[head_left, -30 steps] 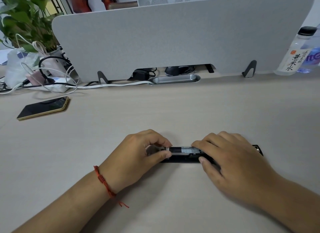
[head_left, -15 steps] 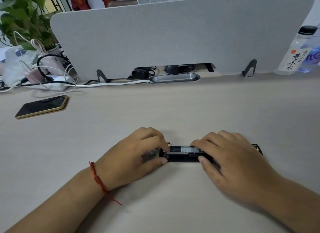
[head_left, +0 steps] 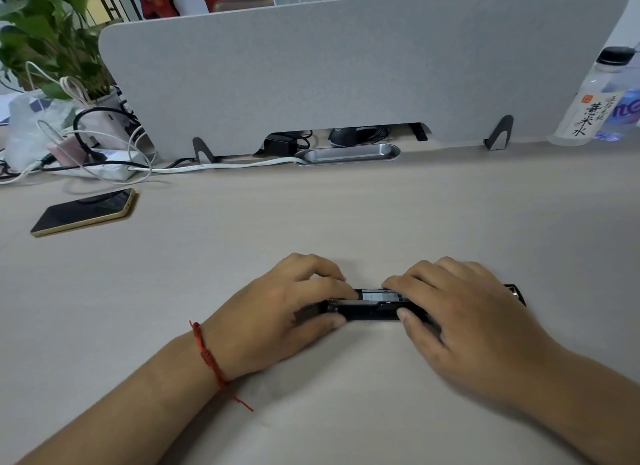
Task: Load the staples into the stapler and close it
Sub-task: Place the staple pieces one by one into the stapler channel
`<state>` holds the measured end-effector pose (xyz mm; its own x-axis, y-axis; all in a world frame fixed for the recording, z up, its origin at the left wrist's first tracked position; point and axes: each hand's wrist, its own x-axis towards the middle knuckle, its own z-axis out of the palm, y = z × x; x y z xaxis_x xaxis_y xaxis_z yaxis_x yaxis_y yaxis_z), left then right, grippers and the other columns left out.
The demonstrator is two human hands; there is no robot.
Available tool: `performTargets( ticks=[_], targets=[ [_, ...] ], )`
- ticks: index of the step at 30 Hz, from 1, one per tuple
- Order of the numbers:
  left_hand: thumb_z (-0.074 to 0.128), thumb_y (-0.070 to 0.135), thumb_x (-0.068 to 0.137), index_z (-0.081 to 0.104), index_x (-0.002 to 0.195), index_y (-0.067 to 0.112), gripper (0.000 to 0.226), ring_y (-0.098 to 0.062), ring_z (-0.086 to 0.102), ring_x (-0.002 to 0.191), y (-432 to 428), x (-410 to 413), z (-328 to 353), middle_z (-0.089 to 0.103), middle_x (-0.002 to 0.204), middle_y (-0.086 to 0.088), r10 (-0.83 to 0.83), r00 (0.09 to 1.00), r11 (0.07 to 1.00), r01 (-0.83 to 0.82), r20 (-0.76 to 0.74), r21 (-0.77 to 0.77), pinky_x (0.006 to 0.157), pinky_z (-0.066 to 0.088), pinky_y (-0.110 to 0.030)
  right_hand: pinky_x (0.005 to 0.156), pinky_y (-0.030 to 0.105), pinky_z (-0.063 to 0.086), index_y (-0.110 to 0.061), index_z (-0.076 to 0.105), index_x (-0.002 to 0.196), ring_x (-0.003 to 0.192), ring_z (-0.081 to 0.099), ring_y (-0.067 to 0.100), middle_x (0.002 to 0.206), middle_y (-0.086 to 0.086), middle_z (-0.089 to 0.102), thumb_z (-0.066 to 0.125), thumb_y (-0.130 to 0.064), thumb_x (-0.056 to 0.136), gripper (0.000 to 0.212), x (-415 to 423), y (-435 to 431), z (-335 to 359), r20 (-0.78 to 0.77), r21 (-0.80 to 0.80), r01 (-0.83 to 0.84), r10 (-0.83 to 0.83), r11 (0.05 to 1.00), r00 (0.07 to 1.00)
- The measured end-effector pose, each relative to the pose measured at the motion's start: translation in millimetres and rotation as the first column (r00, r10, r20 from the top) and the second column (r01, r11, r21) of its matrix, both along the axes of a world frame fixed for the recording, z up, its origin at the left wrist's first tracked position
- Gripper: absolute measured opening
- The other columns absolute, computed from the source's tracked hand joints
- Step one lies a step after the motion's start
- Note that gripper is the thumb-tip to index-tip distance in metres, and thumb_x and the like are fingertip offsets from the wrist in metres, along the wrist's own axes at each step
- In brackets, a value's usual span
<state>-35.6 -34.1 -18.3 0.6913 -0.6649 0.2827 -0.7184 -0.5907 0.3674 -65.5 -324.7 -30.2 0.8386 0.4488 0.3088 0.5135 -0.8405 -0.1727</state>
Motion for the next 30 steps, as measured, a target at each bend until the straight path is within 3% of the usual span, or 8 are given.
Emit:
performTargets(
  ticks=[4,7,9,13,17,22,26,30],
  targets=[
    [0.068,0.035,0.104,0.063,0.145,0.035,0.041,-0.01,0.054,0.129,-8,-5,0,0.057,0.141,0.009,-0.032,0.999,0.999,0.031,0.023,0.022,0.108,0.046,-0.024,0.081,0.038,0.045,-0.036,0.064,0.126,0.09,0.056,0.016,0.105,-0.019,0.06,0.048,-0.041,0.1,0.031,0,1,1,0.017,0.002,-0.003,0.003,1.0,1.0],
    [0.071,0.026,0.103,0.067,0.14,0.024,0.038,-0.014,0.058,0.132,3,-4,9,0.061,0.138,0.007,0.043,0.999,0.982,-0.042,-0.001,-0.184,0.11,0.046,-0.026,0.082,0.038,0.045,-0.038,0.063,0.126,0.09,0.055,0.014,0.104,-0.02,0.058,0.047,-0.041,0.101,0.03,-1,1,2,0.009,0.001,0.003,-0.003,1.0,1.0],
    [0.068,0.021,0.102,0.069,0.133,0.023,0.03,-0.014,0.062,0.125,18,-2,15,0.064,0.13,0.01,0.113,0.994,0.966,-0.11,-0.001,-0.233,0.105,0.045,-0.024,0.083,0.038,0.046,-0.037,0.064,0.126,0.09,0.054,0.014,0.104,-0.02,0.058,0.046,-0.042,0.101,0.03,-2,1,3,0.007,0.003,0.004,-0.004,1.0,1.0],
    [0.061,0.007,0.092,0.069,0.113,0.025,0.029,-0.014,0.061,0.103,40,6,18,0.064,0.108,0.011,0.176,0.983,0.983,-0.178,-0.042,-0.039,0.089,0.049,-0.03,0.082,0.038,0.047,-0.037,0.064,0.126,0.089,0.055,0.014,0.103,-0.02,0.059,0.046,-0.041,0.101,0.031,-2,1,4,0.007,0.001,0.002,-0.002,1.0,1.0],
    [0.068,0.017,0.086,0.057,0.104,0.035,0.027,-0.011,0.058,0.091,45,8,19,0.059,0.098,0.016,0.153,0.98,0.984,-0.139,-0.13,0.107,0.08,0.049,-0.028,0.082,0.039,0.047,-0.035,0.066,0.127,0.089,0.056,0.016,0.104,-0.019,0.06,0.046,-0.041,0.101,0.033,-2,0,4,0.009,-0.005,0.002,-0.002,1.0,1.0],
    [0.075,0.047,0.092,0.06,0.109,0.035,0.025,-0.007,0.06,0.092,35,5,15,0.061,0.099,0.017,0.165,0.976,0.986,-0.158,-0.141,0.06,0.081,0.05,-0.023,0.081,0.039,0.047,-0.036,0.065,0.127,0.089,0.056,0.016,0.103,-0.019,0.06,0.046,-0.041,0.101,0.032,-2,1,4,0.008,-0.009,0.003,-0.003,1.0,1.0],
    [0.067,0.04,0.098,0.065,0.129,0.032,0.032,0.002,0.055,0.095,18,2,11,0.059,0.106,0.018,0.191,0.977,0.98,-0.185,-0.097,0.071,0.087,0.047,-0.015,0.081,0.04,0.048,-0.035,0.066,0.125,0.088,0.056,0.016,0.103,-0.019,0.06,0.046,-0.041,0.101,0.032,-2,2,5,0.008,-0.008,0.003,-0.003,1.0,1.0],
    [0.066,0.033,0.096,0.068,0.124,0.033,0.028,-0.001,0.057,0.097,6,0,9,0.06,0.105,0.018,0.285,0.951,0.959,-0.284,-0.121,0.026,0.089,0.049,-0.02,0.082,0.038,0.044,-0.037,0.065,0.127,0.089,0.055,0.015,0.104,-0.02,0.059,0.046,-0.041,0.101,0.032,-2,2,5,-0.015,-0.01,0.01,-0.01,1.0,1.0]
  ],
)
